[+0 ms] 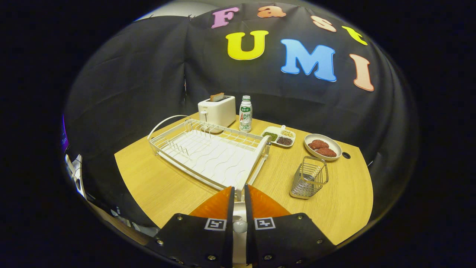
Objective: Take the plate from the dish rack, then take the spoon from the basket and place it into the plate.
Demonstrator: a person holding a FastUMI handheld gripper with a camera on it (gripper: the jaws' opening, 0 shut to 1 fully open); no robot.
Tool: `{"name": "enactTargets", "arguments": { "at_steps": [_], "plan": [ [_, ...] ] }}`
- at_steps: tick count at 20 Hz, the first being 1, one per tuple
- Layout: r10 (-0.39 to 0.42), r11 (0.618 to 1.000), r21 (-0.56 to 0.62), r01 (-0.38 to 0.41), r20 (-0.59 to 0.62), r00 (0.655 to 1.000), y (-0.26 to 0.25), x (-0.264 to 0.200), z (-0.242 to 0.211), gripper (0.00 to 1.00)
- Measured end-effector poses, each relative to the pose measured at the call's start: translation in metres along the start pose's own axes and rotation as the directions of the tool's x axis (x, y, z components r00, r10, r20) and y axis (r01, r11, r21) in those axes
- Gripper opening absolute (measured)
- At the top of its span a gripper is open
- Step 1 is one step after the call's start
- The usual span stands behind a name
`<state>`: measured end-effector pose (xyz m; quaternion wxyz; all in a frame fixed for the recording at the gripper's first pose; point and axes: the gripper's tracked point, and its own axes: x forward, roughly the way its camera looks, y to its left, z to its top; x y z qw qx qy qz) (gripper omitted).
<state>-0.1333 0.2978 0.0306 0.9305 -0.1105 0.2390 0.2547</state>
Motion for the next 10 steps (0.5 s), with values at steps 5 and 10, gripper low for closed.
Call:
{"name": "enactTargets", "arguments": {
  "at_steps": [5, 10],
  "plan": [
    [0.042, 0.999, -0.032, -0.042, -0.007, 0.999, 0.003, 0.014, 0.006, 0.15],
    [0.072, 0.996, -0.046, -0.072, -0.002, 0.997, 0.0, 0.02, 0.01, 0.18]
  ]
}}
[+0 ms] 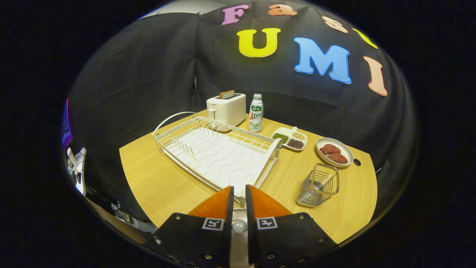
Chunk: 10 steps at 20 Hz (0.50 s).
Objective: Take the plate from the dish rack, then take the spoon from the basket and place it into the plate.
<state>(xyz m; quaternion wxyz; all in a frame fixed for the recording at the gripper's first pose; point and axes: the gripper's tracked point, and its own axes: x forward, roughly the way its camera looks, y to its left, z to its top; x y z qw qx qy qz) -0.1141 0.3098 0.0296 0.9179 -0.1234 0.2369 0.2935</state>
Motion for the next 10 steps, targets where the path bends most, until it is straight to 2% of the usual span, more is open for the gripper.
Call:
{"name": "enactTargets", "arguments": {
  "at_steps": [3, 4, 5, 7, 10],
  "plan": [
    [-0.029, 1.0, -0.001, 0.029, 0.006, 1.0, -0.014, -0.004, 0.002, 0.18],
    [-0.036, 0.999, 0.007, 0.036, 0.015, 0.999, -0.018, -0.007, 0.004, 0.22],
    [-0.056, 0.998, 0.011, 0.056, 0.025, 0.998, -0.024, -0.012, 0.008, 0.31],
    [-0.112, 0.993, 0.029, 0.11, 0.079, 0.991, -0.04, -0.028, 0.024, 0.32],
    [-0.214, 0.975, 0.098, 0.199, 0.183, 0.959, -0.069, -0.061, 0.052, 0.32]
  ]
}}
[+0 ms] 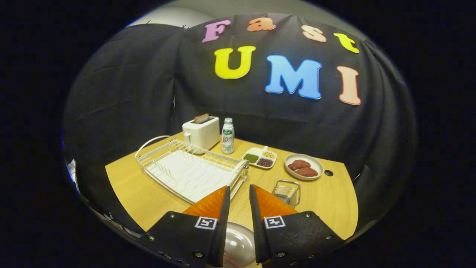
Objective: Take the plate from the dish rack, then take the spoon from the basket and place it into the plate.
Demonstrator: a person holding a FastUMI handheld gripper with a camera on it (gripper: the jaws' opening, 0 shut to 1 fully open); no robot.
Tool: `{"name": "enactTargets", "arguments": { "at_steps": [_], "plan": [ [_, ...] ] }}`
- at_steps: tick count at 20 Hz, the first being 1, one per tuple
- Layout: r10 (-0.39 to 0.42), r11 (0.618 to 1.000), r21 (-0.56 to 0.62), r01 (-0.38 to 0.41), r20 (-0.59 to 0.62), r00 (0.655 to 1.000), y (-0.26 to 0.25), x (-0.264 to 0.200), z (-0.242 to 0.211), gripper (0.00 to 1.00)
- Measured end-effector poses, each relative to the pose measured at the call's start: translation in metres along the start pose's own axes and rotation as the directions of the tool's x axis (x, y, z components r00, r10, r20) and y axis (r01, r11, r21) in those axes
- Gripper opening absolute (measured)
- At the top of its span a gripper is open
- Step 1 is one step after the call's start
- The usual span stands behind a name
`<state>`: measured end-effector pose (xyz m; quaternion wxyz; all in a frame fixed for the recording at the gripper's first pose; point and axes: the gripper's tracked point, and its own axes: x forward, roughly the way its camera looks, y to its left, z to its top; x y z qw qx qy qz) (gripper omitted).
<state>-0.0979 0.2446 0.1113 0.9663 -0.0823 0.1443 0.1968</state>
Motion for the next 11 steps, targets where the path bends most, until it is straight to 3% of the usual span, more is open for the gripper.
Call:
{"name": "enactTargets", "arguments": {
  "at_steps": [4, 7, 10, 11],
  "plan": [
    [-0.142, 0.988, 0.075, 0.134, 0.112, 0.984, -0.046, -0.039, 0.042, 0.32],
    [-0.294, 0.955, 0.106, 0.279, 0.178, 0.939, -0.089, -0.069, 0.069, 0.32],
    [-0.367, 0.93, 0.091, 0.355, 0.228, 0.902, -0.113, -0.085, 0.081, 0.97],
    [-0.391, 0.92, 0.078, 0.384, 0.24, 0.889, -0.122, -0.091, 0.079, 0.96]
  ]
}}
